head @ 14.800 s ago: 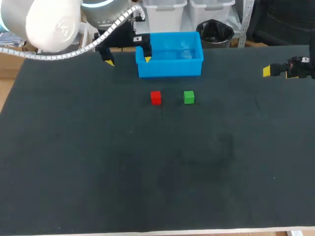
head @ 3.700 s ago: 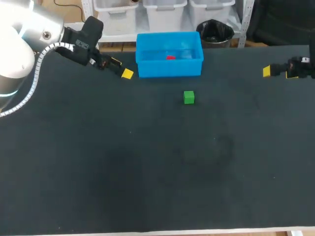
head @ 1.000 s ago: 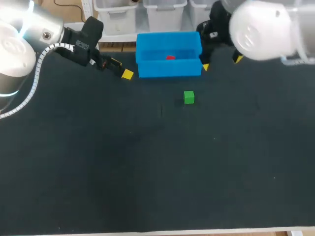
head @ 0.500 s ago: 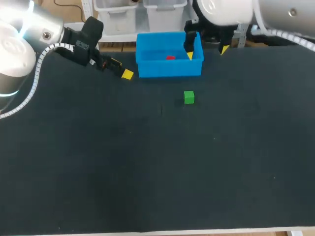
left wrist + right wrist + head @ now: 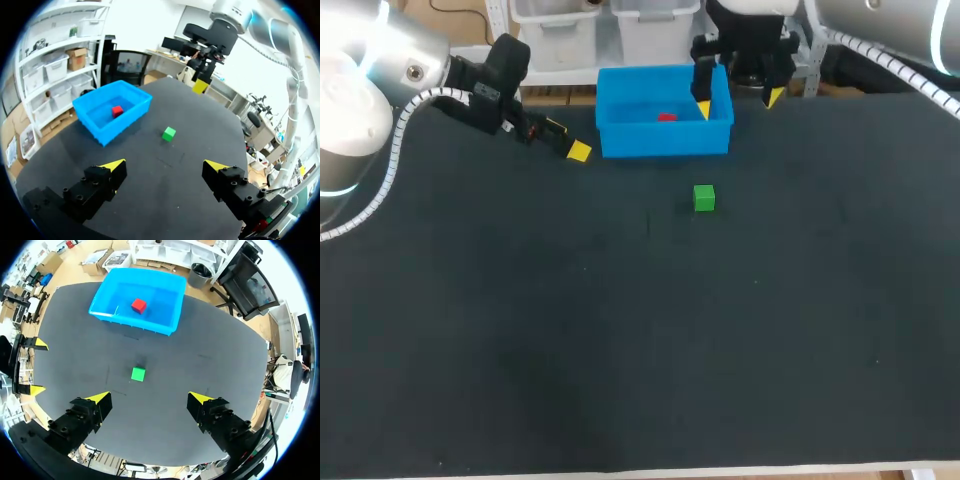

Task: Use the left arm to pick the red cube and place it into the blue plastic box first, then use the right arm to grasp the green cube and put it into the same blue plastic box after the first action is fully finished.

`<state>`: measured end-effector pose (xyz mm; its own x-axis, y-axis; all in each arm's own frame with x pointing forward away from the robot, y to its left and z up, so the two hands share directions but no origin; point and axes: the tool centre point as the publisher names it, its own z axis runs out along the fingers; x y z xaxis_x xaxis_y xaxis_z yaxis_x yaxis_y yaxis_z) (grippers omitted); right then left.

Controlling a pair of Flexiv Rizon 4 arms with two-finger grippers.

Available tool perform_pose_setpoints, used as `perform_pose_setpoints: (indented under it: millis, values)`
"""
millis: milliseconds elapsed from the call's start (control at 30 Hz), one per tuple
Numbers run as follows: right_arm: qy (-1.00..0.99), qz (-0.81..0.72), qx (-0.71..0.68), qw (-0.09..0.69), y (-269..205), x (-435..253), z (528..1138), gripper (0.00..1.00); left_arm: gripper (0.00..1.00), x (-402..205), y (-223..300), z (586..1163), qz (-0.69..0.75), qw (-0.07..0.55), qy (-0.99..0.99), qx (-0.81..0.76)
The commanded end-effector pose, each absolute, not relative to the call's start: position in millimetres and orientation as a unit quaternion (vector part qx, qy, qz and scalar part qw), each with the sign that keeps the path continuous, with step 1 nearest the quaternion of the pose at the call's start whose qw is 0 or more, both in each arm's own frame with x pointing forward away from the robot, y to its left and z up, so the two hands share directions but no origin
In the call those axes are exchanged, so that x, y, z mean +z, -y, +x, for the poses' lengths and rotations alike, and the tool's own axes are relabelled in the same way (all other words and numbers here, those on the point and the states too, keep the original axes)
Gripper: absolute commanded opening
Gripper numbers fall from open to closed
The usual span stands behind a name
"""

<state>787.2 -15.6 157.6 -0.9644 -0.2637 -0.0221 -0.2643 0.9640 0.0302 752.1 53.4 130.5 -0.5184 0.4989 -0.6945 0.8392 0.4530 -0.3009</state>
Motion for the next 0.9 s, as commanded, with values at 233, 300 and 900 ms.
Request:
perform_pose_setpoints:
  millis: [233,300,900]
  values:
    - [-0.991,-0.128,0.025,0.014,10.3,155.2,755.7,1.0,1.0,129.3,-54.2,751.8,0.414,0.267,-0.809,-0.322]
    - [-0.991,-0.128,0.027,0.012,5.7,151.5,744.9,1.0,1.0,129.3,-54.2,751.8,0.414,0.267,-0.809,-0.322]
    - [-0.996,-0.075,0.01,0.041,-21.9,116.7,709.2,1.0,1.0,129.3,-54.2,751.8,0.414,0.267,-0.809,-0.322]
